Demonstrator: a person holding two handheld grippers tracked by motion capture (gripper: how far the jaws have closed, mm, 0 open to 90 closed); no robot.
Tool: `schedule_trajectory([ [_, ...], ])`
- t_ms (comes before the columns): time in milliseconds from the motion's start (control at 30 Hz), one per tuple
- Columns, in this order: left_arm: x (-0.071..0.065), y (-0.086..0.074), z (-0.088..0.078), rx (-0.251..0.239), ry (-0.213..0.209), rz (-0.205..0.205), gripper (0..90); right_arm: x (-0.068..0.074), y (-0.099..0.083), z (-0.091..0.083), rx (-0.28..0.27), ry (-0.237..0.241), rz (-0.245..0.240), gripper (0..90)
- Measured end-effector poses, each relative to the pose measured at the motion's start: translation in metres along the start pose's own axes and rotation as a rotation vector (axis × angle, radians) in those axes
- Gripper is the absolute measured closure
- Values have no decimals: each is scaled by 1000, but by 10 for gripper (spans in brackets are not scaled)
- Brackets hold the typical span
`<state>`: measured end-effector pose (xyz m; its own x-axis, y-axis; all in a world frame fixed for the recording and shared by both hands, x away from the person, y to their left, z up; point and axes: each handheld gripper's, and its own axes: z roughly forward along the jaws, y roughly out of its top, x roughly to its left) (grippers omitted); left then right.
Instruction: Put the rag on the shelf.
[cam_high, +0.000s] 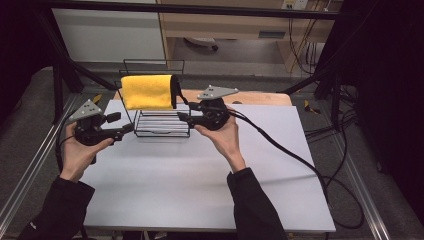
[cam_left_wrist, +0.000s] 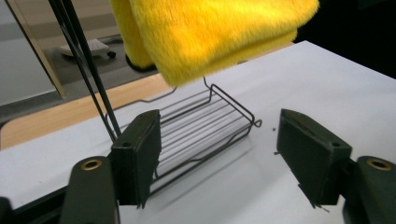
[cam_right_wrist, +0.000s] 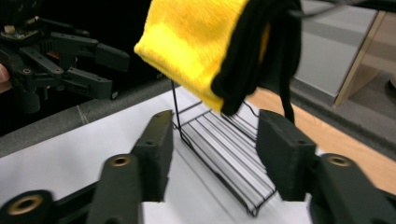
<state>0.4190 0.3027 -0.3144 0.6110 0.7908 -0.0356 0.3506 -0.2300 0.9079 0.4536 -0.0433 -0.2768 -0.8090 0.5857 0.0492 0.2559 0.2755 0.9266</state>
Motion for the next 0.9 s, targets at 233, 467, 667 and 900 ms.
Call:
schedule_trajectory([
  [233, -8, -25, 7, 42, -44, -18, 177, -17, -26, -31, 7, -43, 52, 303],
  [467, -18, -43, 15, 48, -60, -5, 106, -35, -56, -63, 21, -94, 85, 163],
  [667, -26, -58, 22, 72, -80, 14, 100, -47, -86, -85, 23, -110, 124, 98],
  [900, -34, -76, 28, 92, -90, 24, 95, -57, -126, -103, 42, -127, 164, 52],
])
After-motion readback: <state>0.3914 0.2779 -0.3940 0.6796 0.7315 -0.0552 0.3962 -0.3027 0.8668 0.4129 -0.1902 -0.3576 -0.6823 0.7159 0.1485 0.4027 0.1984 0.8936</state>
